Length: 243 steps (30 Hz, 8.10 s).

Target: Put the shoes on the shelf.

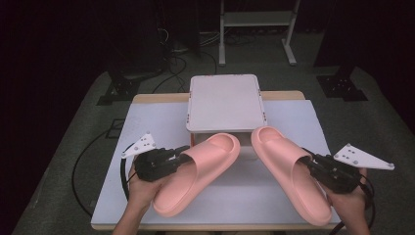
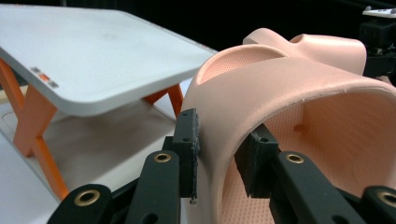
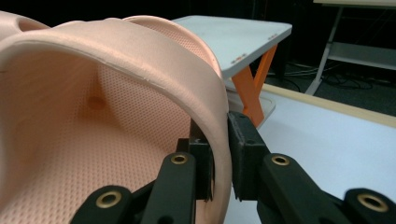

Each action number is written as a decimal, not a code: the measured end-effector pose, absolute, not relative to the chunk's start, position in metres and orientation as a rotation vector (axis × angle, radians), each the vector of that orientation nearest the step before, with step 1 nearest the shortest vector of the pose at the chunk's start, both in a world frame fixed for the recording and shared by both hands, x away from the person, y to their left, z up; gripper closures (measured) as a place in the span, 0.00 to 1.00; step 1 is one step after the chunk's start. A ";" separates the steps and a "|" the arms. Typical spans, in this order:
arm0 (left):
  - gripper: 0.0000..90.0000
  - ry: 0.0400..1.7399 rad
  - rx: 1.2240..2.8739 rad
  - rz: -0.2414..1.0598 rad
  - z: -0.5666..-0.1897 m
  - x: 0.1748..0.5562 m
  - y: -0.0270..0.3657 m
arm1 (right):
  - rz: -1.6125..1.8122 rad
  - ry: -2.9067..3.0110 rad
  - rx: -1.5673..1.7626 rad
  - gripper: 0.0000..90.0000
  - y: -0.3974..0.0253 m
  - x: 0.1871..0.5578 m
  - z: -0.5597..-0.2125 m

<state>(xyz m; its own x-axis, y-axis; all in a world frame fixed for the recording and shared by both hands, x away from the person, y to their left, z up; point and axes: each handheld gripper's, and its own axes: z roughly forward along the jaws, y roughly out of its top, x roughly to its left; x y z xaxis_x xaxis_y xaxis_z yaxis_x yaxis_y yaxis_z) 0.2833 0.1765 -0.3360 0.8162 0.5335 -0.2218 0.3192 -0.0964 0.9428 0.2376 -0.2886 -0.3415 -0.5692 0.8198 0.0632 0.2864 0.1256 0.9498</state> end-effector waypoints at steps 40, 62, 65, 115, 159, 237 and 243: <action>0.80 0.713 1.707 0.256 -0.290 0.344 0.171 | 1.436 1.907 1.101 0.89 -0.274 0.296 -0.299; 0.80 0.769 1.723 0.276 -0.285 0.378 0.167 | 1.406 1.920 1.135 0.89 -0.264 0.327 -0.293; 0.80 0.774 1.724 0.280 -0.284 0.382 0.165 | 1.399 1.919 1.138 0.89 -0.263 0.331 -0.291; 0.78 0.935 1.714 0.331 -0.279 0.450 0.147 | 1.280 1.879 1.260 0.87 -0.237 0.408 -0.281; 0.69 1.031 1.666 0.309 -0.288 0.470 0.134 | 1.214 1.873 1.334 0.82 -0.216 0.440 -0.285; 0.58 1.114 1.573 0.315 -0.303 0.479 0.126 | 1.147 1.883 1.360 0.76 -0.184 0.467 -0.296; 0.57 1.103 1.570 0.324 -0.304 0.479 0.123 | 1.140 1.881 1.353 0.75 -0.183 0.467 -0.296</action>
